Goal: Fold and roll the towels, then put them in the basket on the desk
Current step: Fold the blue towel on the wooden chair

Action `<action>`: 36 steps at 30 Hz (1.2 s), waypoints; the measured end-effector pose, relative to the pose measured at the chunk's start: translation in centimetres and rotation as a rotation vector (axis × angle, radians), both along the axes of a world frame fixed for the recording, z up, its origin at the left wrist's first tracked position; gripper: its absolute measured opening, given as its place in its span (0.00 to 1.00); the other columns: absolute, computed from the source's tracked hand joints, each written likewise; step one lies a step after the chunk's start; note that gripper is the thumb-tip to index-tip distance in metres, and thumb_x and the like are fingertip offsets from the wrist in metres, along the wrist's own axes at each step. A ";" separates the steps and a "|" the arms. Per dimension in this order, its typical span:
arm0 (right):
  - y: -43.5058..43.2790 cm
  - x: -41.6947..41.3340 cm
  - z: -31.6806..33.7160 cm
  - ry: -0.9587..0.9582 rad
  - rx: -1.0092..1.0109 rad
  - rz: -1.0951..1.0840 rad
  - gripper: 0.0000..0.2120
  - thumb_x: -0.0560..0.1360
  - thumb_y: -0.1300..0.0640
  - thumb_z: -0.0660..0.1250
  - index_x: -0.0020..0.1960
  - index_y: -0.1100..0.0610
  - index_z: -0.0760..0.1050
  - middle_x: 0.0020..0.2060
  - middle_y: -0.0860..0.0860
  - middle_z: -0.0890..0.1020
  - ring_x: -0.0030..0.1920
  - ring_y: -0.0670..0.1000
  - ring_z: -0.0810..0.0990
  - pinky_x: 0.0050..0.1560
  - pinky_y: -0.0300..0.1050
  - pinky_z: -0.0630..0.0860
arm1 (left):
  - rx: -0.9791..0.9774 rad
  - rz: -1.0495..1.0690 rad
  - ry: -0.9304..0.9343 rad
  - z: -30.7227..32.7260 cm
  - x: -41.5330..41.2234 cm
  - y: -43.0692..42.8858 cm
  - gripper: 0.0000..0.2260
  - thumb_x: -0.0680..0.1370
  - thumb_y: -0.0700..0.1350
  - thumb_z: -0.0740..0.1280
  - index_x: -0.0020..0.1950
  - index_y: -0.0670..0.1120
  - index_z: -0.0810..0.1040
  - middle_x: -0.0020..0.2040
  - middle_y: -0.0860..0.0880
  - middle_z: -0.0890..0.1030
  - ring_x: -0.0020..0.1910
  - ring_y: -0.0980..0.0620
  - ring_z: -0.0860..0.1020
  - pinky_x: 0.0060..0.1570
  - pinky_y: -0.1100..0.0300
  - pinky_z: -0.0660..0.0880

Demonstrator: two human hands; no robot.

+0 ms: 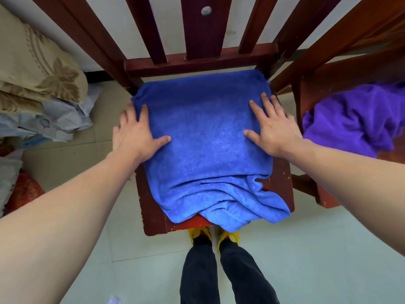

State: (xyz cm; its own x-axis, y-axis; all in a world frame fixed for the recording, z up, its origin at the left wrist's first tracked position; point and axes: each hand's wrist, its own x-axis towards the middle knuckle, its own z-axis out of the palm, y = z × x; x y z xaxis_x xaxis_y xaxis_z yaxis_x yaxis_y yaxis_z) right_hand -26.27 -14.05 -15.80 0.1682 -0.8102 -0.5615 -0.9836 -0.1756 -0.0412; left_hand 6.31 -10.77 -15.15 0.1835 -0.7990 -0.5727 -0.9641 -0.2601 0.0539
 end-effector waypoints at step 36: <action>16.0 -4.7 4.1 -0.750 0.056 -1.162 0.13 0.72 0.55 0.73 0.36 0.63 0.77 0.30 0.53 0.75 0.33 0.50 0.71 0.37 0.45 0.69 | -0.282 1.333 0.648 3.1 -2.9 17.7 0.10 0.74 0.40 0.71 0.37 0.47 0.72 0.37 0.48 0.78 0.39 0.49 0.75 0.47 0.52 0.75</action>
